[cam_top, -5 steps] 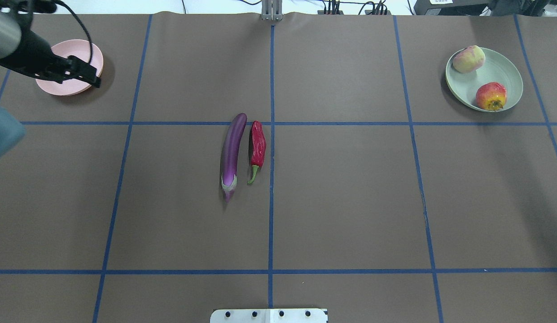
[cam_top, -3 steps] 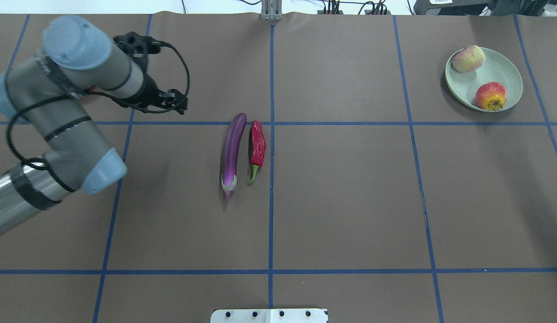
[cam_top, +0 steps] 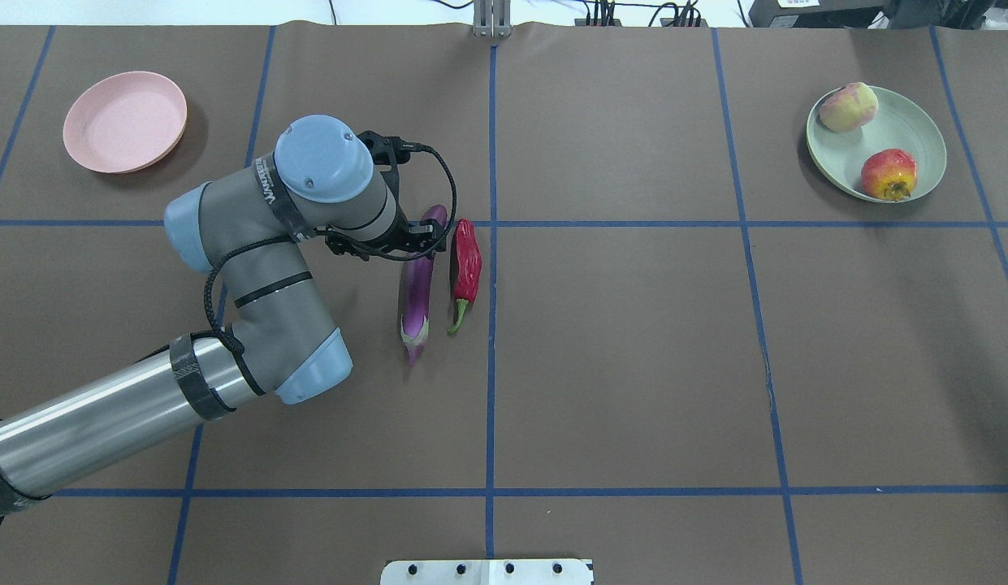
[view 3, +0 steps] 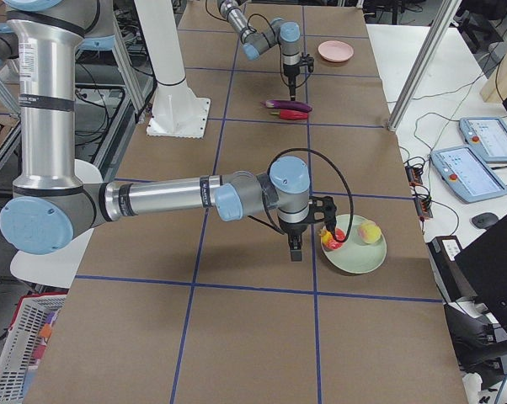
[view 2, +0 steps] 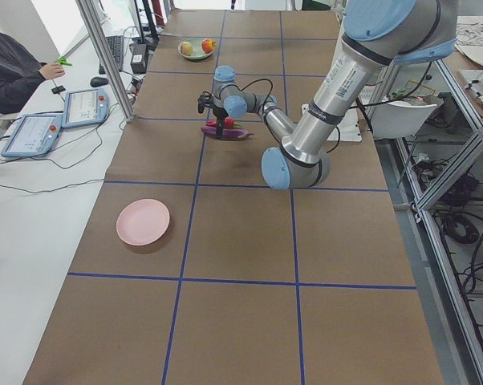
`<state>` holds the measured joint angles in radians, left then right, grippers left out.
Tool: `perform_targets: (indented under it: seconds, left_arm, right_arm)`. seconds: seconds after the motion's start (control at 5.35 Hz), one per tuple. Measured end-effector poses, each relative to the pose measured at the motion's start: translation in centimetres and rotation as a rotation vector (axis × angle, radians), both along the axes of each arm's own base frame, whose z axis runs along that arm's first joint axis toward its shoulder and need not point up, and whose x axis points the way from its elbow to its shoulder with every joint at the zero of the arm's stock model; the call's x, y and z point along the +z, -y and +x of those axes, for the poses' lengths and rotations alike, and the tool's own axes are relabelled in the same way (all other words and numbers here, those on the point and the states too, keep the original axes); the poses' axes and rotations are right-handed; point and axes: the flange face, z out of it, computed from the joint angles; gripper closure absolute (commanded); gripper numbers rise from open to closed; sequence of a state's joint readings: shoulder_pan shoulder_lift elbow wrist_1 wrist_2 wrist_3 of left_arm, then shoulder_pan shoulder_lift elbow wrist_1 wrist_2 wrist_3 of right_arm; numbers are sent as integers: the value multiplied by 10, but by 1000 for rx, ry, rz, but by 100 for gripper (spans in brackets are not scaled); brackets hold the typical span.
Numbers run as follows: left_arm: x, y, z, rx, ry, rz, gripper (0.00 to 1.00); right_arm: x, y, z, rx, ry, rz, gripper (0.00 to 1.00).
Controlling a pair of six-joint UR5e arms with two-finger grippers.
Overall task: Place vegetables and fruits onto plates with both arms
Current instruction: 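Move the left gripper over the purple eggplant and grasp it, then carry the eggplant to the pink plate and release it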
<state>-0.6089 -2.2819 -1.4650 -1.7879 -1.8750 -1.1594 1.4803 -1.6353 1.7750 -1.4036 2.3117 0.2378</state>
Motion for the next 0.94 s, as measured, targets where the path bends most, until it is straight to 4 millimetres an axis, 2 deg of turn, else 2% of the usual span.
perform_targets:
  seconds: [0.19,0.75,0.94]
  left_arm:
    - [-2,-7,10,10,2,0,39]
    - [4,-16,23,28,15,-7,39]
    - [4,-15,24,30,16,-9,99]
  right_arm:
    - [0,0,0,0,0,-1,0]
    - [1,0,0,0,0,-2,0]
    - [1,0,0,0,0,-2,0]
